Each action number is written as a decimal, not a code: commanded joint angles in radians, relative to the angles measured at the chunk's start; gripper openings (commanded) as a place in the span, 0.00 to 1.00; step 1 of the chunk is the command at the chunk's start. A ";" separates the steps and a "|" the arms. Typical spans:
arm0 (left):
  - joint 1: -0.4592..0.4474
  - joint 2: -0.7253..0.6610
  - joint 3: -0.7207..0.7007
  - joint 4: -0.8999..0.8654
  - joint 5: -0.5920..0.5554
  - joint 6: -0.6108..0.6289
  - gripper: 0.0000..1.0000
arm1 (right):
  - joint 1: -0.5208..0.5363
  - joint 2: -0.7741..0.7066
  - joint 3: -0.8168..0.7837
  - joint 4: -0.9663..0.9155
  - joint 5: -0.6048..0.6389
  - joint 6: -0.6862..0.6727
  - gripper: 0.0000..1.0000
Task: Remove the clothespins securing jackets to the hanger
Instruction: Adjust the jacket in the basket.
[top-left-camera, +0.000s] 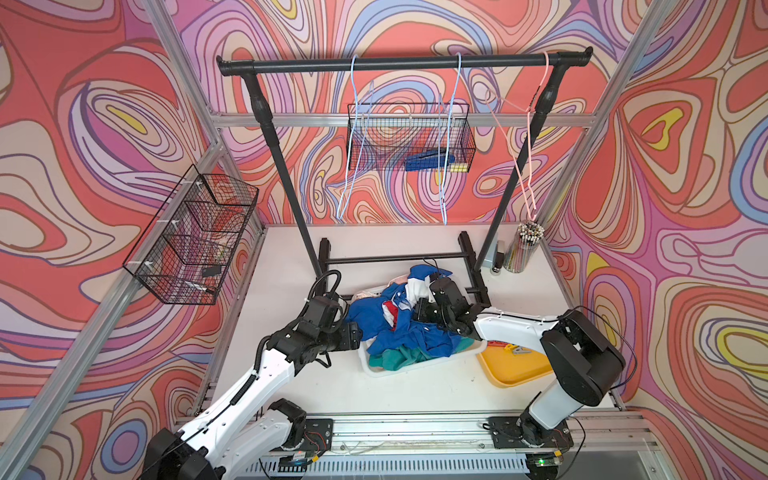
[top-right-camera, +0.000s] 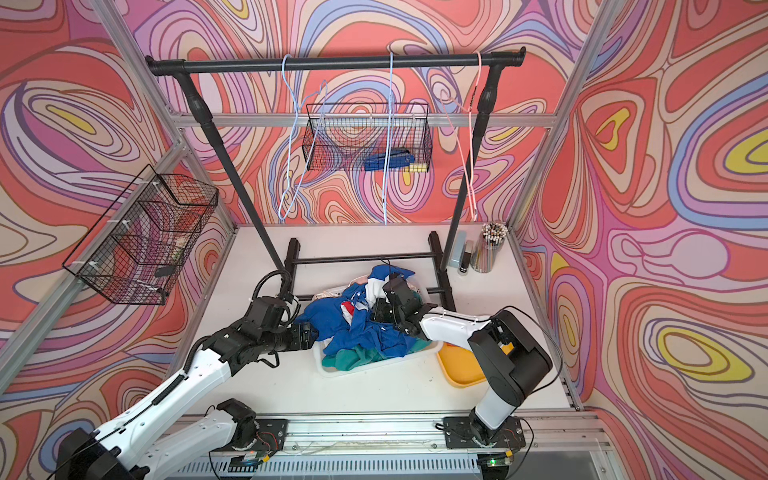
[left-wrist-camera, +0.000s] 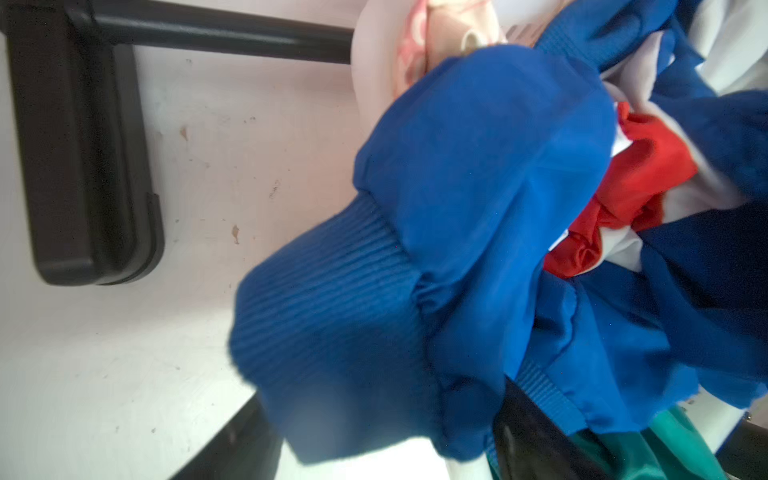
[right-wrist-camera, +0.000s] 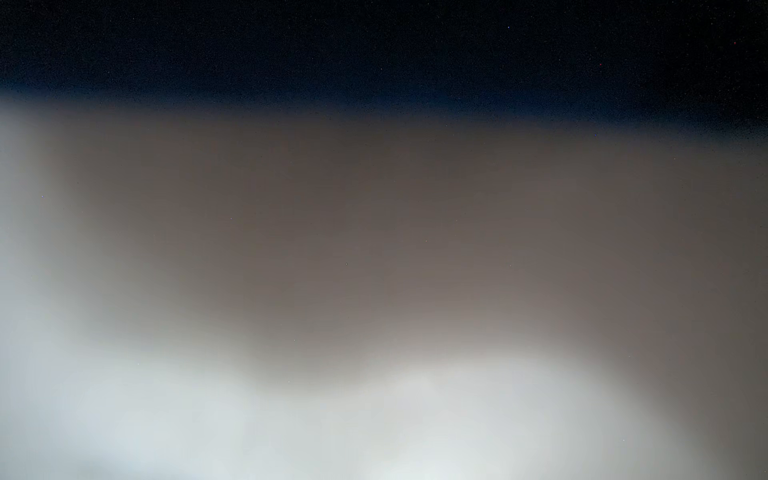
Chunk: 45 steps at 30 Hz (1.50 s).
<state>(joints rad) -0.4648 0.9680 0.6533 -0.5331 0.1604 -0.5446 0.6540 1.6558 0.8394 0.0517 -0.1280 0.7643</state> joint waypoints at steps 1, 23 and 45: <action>0.003 0.002 0.046 0.029 0.020 -0.006 0.51 | 0.012 0.085 -0.069 -0.213 -0.001 0.010 0.00; -0.187 0.235 0.305 -0.003 0.026 0.095 0.00 | 0.012 0.008 -0.090 -0.200 0.042 -0.005 0.06; -0.264 0.629 0.192 0.203 -0.054 0.069 0.00 | -0.117 -0.345 0.252 -0.558 0.098 -0.224 0.73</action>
<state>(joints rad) -0.7242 1.5360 0.8993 -0.2855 0.1471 -0.4717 0.6136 1.2804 1.0367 -0.4465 0.0418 0.5983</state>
